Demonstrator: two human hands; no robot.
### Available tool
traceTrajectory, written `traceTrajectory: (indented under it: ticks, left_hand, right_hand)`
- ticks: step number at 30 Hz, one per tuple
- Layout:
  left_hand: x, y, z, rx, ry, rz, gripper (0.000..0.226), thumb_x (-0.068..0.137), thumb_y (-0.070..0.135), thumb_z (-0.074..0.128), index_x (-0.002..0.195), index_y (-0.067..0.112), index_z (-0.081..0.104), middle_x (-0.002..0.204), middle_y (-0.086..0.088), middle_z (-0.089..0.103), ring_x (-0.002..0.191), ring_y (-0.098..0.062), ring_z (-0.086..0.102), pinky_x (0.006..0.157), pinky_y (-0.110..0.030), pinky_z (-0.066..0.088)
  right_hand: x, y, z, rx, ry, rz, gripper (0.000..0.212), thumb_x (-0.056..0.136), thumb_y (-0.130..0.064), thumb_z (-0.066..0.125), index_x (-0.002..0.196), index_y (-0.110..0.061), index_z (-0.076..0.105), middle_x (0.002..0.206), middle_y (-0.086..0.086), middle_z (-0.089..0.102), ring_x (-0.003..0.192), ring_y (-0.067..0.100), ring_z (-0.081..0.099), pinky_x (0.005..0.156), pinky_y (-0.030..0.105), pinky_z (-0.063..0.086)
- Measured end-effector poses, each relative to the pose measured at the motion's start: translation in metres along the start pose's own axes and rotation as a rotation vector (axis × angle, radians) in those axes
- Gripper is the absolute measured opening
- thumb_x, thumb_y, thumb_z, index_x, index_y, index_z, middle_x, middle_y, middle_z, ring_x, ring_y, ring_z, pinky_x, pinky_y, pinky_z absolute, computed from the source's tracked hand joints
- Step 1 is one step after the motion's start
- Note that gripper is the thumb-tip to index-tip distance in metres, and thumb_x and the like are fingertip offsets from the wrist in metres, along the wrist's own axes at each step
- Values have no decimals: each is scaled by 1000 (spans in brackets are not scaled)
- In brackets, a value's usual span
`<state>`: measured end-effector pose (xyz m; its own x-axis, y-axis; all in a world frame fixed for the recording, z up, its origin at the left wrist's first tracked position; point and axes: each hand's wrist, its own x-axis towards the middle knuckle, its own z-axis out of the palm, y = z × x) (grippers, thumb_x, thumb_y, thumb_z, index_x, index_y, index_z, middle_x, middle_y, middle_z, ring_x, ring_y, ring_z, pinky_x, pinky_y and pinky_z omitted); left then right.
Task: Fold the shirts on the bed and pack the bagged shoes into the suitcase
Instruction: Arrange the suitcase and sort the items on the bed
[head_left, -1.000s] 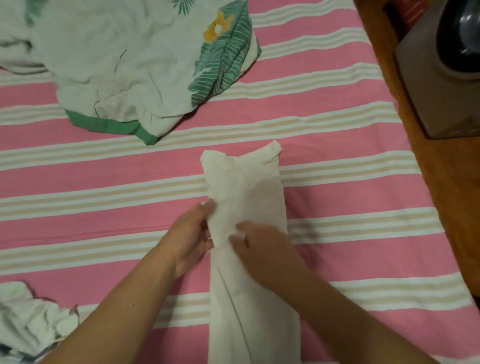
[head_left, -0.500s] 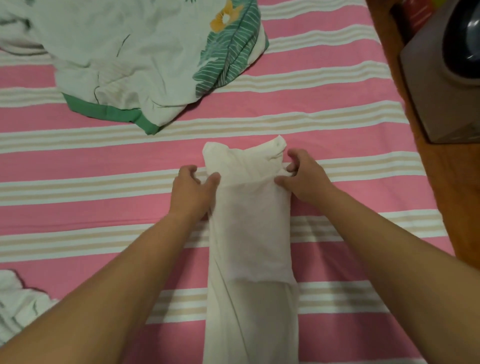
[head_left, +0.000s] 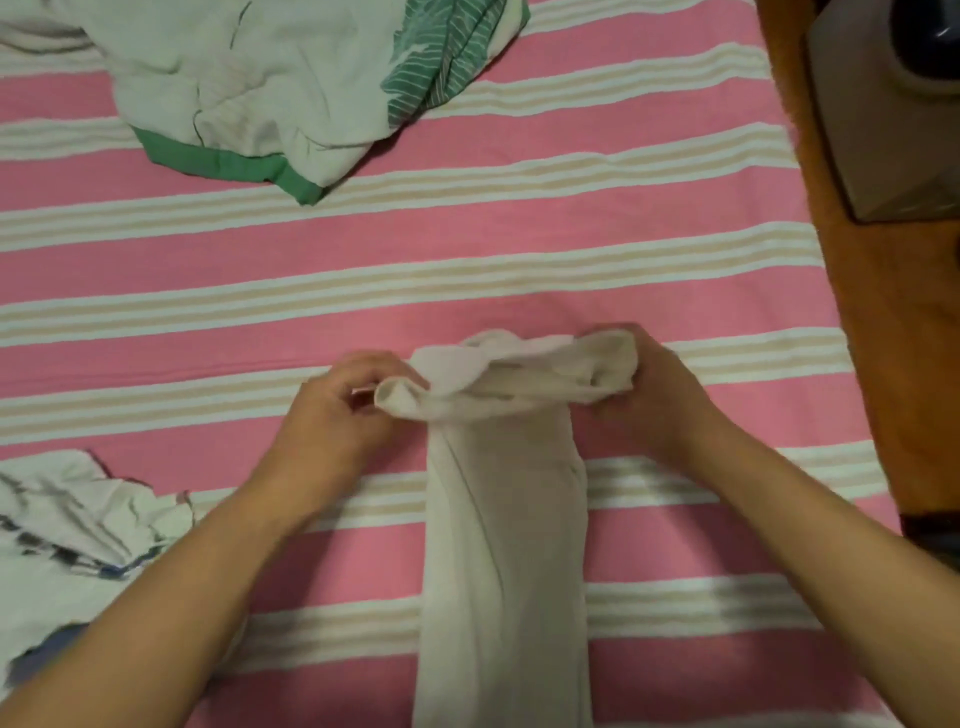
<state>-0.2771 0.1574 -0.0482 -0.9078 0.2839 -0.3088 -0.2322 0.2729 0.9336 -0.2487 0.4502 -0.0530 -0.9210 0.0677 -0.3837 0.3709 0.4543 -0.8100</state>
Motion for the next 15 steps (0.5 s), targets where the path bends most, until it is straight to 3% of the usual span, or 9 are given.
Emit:
traceTrajectory:
  ticks: [2, 4, 5, 7, 10, 13, 15]
  left_hand:
    - [-42, -30, -2, 230, -148, -41, 54, 76, -13, 77, 95, 37, 76, 109, 7, 63, 106, -1, 60, 91, -8, 42]
    - [-72, -66, -1, 466, -322, -32, 68, 79, -13, 75, 107, 49, 72, 115, 10, 56, 113, -4, 56, 94, -6, 39]
    - [-77, -83, -1, 568, -361, 22, 71, 80, -10, 73, 116, 51, 67, 115, 12, 54, 111, -7, 55, 96, -8, 40]
    - [-79, -89, -1, 630, -278, 97, 62, 80, 1, 69, 124, 44, 65, 116, 11, 51, 112, -14, 53, 100, -20, 43]
    - [-59, -63, 10, 702, -63, 227, 45, 89, 23, 55, 133, 29, 64, 130, 2, 49, 124, -21, 44, 107, -34, 38]
    - [-27, -59, 38, 1105, -161, 388, 55, 101, 45, 39, 154, 29, 41, 162, -16, 27, 148, -37, 23, 120, -51, 25]
    - [-10, -73, 56, 1253, -234, 327, 58, 106, 51, 24, 161, 34, 19, 170, -13, 5, 155, -39, 0, 125, -55, 10]
  right_hand:
    - [-43, 33, 13, -131, -83, 16, 32, 80, -14, 77, 102, -33, 65, 120, -7, 59, 107, 5, 61, 90, 22, 52]
    - [-77, 58, 21, -246, -197, 36, 44, 84, -12, 70, 117, -41, 64, 126, -5, 58, 113, 13, 61, 93, 32, 55]
    - [-80, 73, 22, -337, -160, -37, 54, 79, -3, 68, 117, -41, 66, 127, -1, 59, 109, 14, 62, 91, 30, 56]
    - [-88, 76, 22, -473, 19, -170, 57, 66, 14, 61, 113, -18, 72, 128, 14, 58, 103, 14, 61, 91, 24, 53]
    - [-81, 51, 37, -532, 244, -302, 40, 80, -5, 49, 116, -5, 66, 135, 19, 52, 121, 35, 49, 104, 47, 45]
    - [-53, 41, 81, -677, 174, -372, 48, 96, -25, 43, 139, -8, 52, 151, 20, 41, 141, 40, 34, 118, 53, 28]
    - [-31, 55, 98, -820, 112, -332, 56, 102, -37, 29, 151, -10, 40, 159, 19, 33, 148, 43, 24, 118, 62, 23]
